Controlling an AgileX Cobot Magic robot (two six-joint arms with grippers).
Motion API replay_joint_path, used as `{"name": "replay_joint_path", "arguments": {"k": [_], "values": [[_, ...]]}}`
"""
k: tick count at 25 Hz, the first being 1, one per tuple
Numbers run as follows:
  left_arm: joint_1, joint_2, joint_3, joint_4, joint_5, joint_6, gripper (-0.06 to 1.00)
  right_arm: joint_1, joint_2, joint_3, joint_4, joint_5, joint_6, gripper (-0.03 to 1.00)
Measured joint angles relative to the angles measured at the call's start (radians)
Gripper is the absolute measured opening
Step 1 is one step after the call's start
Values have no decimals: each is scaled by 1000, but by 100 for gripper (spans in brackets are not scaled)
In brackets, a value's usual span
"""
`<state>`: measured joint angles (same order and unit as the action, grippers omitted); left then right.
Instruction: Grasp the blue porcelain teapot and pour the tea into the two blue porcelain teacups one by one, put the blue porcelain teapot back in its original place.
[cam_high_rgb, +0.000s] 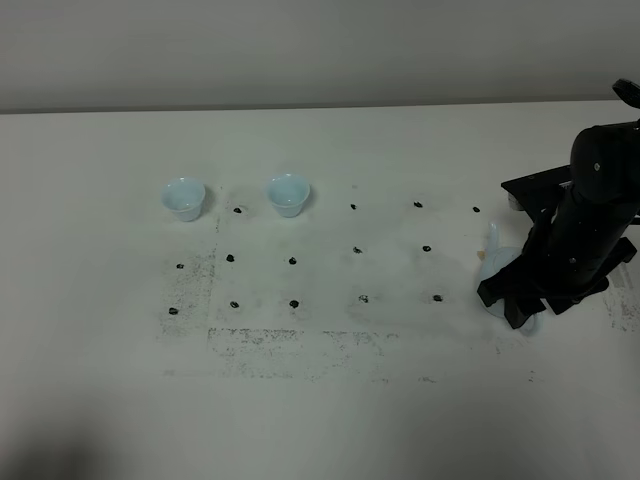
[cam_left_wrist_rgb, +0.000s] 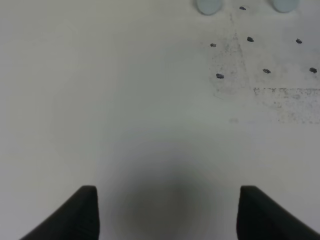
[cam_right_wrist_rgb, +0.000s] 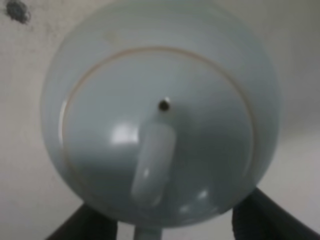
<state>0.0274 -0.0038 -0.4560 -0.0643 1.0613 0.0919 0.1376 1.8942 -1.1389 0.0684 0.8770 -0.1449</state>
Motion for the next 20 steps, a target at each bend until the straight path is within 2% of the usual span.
{"name": "replay_joint_path", "arguments": {"k": [20], "values": [[0,0,0,0,0,0,60,0,0,0,8,5,23,53]]}}
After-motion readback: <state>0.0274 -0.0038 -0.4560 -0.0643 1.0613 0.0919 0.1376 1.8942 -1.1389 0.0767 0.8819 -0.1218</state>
